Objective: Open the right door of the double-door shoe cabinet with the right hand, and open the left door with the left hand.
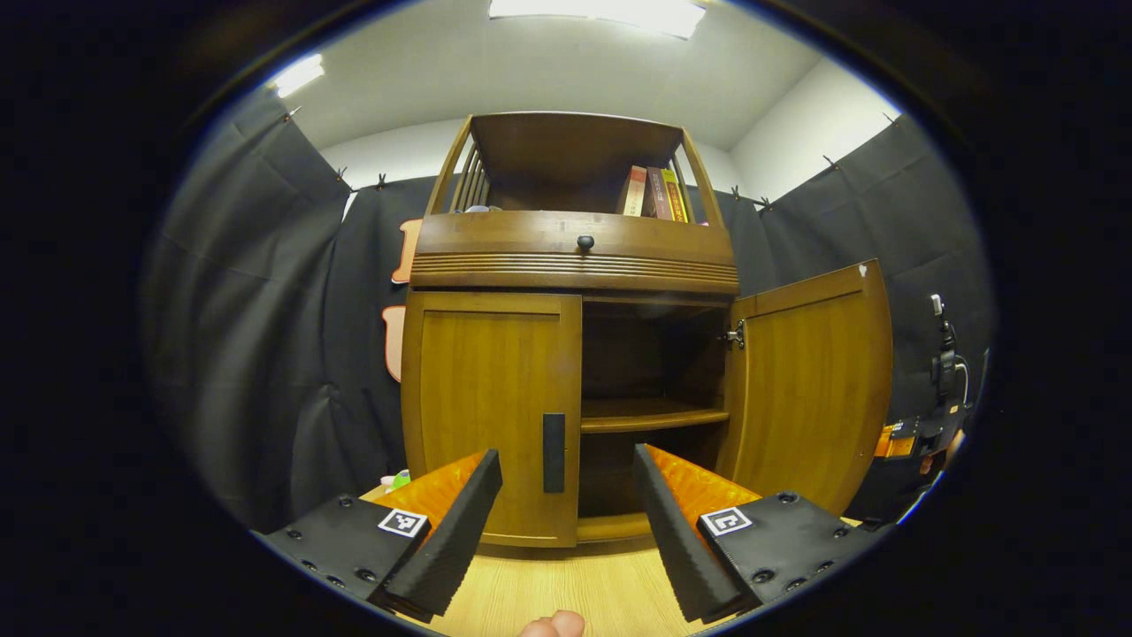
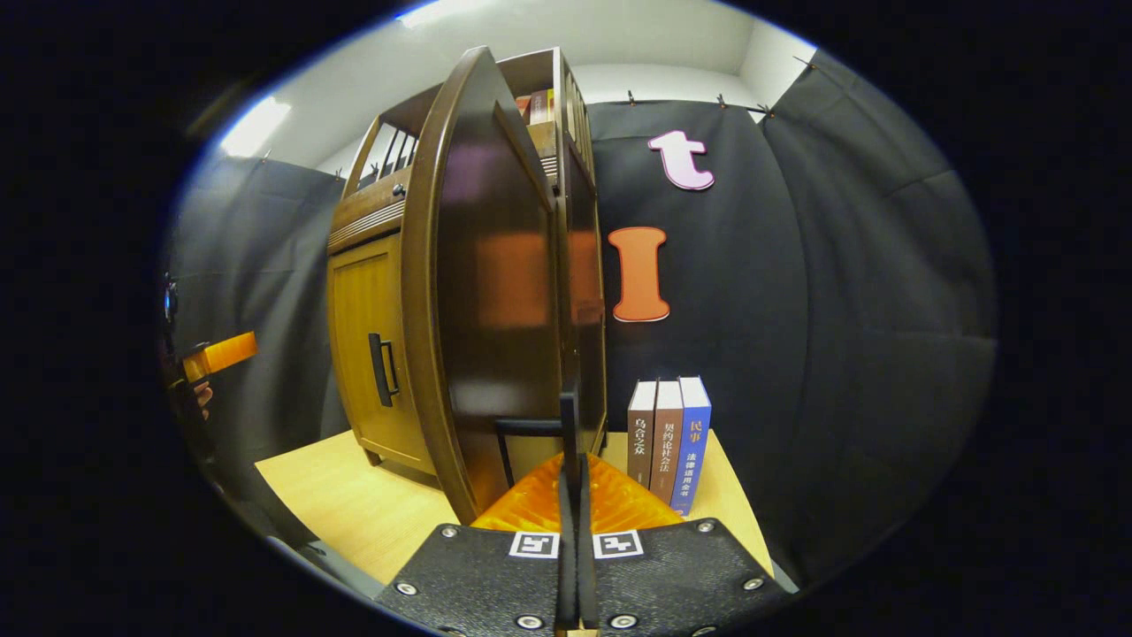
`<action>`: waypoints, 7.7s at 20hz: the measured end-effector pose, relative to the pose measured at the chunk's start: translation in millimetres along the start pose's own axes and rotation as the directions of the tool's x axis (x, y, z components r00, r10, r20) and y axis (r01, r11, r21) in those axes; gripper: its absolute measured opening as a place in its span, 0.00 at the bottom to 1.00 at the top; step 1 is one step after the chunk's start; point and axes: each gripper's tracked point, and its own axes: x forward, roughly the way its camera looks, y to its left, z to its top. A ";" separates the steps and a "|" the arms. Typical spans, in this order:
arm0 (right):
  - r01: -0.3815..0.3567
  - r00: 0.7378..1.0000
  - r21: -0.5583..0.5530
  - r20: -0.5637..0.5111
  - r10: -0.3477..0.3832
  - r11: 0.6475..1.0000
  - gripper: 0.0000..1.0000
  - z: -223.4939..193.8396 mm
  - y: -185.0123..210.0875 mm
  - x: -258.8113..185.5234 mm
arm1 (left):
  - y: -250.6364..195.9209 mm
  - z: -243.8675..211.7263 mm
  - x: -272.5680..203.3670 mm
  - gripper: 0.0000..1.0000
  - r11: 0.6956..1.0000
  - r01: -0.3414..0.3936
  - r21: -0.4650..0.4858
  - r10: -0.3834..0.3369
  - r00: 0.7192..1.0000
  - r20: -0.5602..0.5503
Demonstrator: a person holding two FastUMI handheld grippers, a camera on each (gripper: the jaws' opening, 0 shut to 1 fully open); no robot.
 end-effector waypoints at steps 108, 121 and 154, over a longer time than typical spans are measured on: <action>0.127 0.989 0.004 0.077 -0.127 0.992 0.92 27.3 191.1 -62.0 | 112.7 -81.9 48.1 0.30 0.997 -0.062 0.051 0.070 0.986 -0.153; 0.135 0.991 -0.052 0.010 -0.135 0.989 0.92 -0.9 208.9 -32.6 | 207.3 -85.3 19.1 0.22 0.985 -0.168 0.028 0.171 0.967 -0.190; 0.040 0.999 -0.047 0.024 -0.039 0.998 0.92 6.3 243.7 -4.1 | 222.1 -2.0 -70.9 0.16 0.988 0.151 0.023 -0.147 0.982 -0.114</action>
